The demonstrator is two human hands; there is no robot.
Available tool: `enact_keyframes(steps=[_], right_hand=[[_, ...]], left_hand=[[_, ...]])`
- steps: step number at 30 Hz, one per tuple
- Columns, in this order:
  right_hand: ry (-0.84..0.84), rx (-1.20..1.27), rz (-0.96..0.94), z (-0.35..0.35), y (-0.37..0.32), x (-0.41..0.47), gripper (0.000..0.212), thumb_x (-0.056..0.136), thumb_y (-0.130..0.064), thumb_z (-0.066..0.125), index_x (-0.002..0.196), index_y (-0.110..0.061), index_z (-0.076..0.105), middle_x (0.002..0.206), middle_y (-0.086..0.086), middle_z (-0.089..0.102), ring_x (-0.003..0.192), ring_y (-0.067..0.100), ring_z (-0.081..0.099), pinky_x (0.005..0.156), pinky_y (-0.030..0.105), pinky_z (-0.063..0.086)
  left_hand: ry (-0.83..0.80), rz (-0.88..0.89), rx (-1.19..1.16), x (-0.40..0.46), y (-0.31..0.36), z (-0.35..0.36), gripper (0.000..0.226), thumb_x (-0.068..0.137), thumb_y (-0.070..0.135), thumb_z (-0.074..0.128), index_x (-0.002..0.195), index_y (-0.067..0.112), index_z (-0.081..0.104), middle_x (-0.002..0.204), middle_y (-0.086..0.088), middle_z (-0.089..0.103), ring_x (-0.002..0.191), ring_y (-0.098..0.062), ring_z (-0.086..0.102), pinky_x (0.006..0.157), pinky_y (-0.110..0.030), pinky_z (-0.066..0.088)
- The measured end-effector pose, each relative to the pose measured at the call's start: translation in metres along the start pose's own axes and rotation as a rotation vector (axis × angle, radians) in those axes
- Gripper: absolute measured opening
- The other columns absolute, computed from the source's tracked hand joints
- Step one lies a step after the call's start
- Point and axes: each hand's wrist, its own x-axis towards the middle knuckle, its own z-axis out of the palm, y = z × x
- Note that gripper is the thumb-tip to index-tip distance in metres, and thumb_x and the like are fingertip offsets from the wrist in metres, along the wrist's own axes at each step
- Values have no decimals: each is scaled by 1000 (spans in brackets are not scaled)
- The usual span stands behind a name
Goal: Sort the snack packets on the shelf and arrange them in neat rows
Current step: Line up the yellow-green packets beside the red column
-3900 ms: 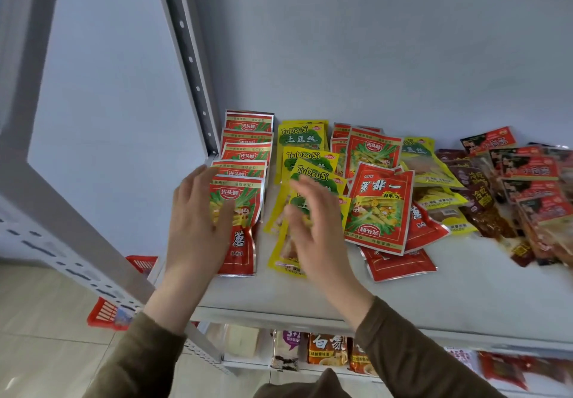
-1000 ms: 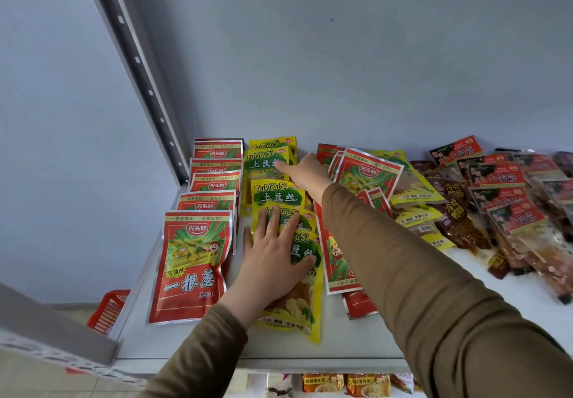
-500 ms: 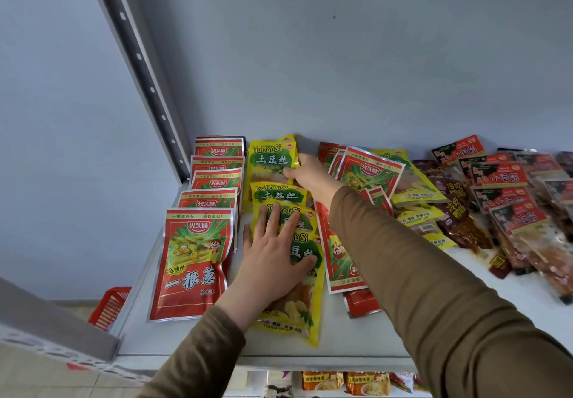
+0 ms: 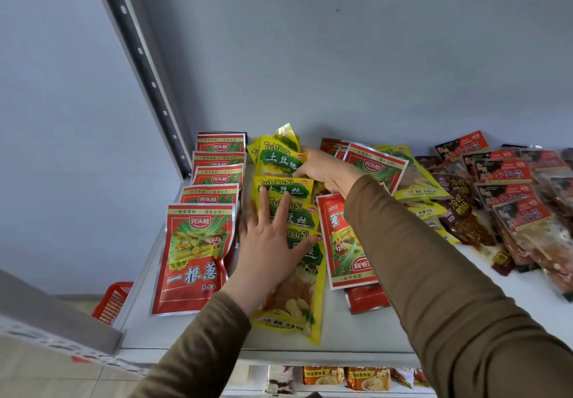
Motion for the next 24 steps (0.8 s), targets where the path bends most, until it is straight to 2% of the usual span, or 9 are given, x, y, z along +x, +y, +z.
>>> enact_keyframes(steps=[3, 5, 10, 12, 14, 15, 18, 20, 24], right_hand=[[-4, -3, -6, 3, 0, 1, 37, 92, 3, 65, 123, -18, 66, 109, 13, 74, 99, 34, 71, 81, 43, 59], [71, 67, 40, 7, 5, 3, 33, 91, -2, 67, 123, -10, 64, 117, 15, 70, 111, 33, 67, 91, 41, 55], [45, 411, 242, 11, 13, 5, 52, 90, -24, 75, 137, -7, 58, 144, 15, 56, 135, 34, 50, 116, 50, 35], [8, 468, 279, 10, 12, 3, 39, 91, -25, 73, 124, -7, 65, 127, 14, 67, 117, 31, 65, 107, 45, 46], [-41, 454, 276, 8, 10, 0, 17, 93, -24, 72, 102, -10, 69, 93, 10, 78, 80, 23, 75, 76, 32, 58], [-45, 437, 272, 8, 9, -2, 13, 94, -22, 71, 99, -10, 68, 86, 8, 78, 73, 21, 75, 70, 30, 58], [27, 337, 239, 7, 6, -2, 23, 92, -10, 72, 113, -6, 64, 110, 14, 71, 96, 28, 69, 85, 38, 56], [62, 287, 230, 7, 5, -1, 22, 92, 0, 68, 113, -4, 61, 113, 17, 68, 99, 31, 68, 74, 34, 59], [75, 235, 239, 8, 7, 4, 35, 96, 11, 52, 128, 0, 58, 127, 25, 63, 109, 36, 64, 88, 46, 56]], left_hand=[[-12, -18, 12, 3, 0, 0, 102, 84, 87, 41, 160, 44, -11, 171, -4, -20, 153, -45, 22, 115, -56, 36], [-1, -13, 25, 4, 0, 1, 102, 83, 88, 40, 161, 44, -9, 172, -5, -13, 152, -44, 24, 115, -56, 36], [6, -7, 1, 2, -2, 2, 98, 86, 83, 45, 161, 42, -1, 173, -4, -3, 152, -42, 23, 116, -55, 34], [7, 3, -6, 1, -1, 1, 95, 87, 81, 47, 162, 42, 2, 173, -2, 1, 153, -40, 20, 117, -55, 33], [-1, 11, -13, 1, -1, 0, 93, 88, 80, 48, 161, 43, 5, 172, -1, 3, 152, -39, 19, 118, -55, 32], [-12, 13, -17, 2, -1, 0, 92, 88, 80, 47, 161, 43, 7, 172, 0, 4, 153, -39, 17, 118, -55, 30], [-51, 18, -29, 3, -3, -2, 90, 89, 79, 46, 161, 43, 6, 173, 2, 1, 156, -37, 12, 121, -56, 25], [-61, 19, -21, 3, -3, -3, 90, 89, 79, 46, 161, 43, 5, 173, 2, -1, 157, -36, 10, 122, -57, 23], [-15, 9, 29, 1, -2, -1, 90, 91, 77, 45, 162, 41, 2, 173, -1, 0, 158, -33, 4, 123, -58, 16]])
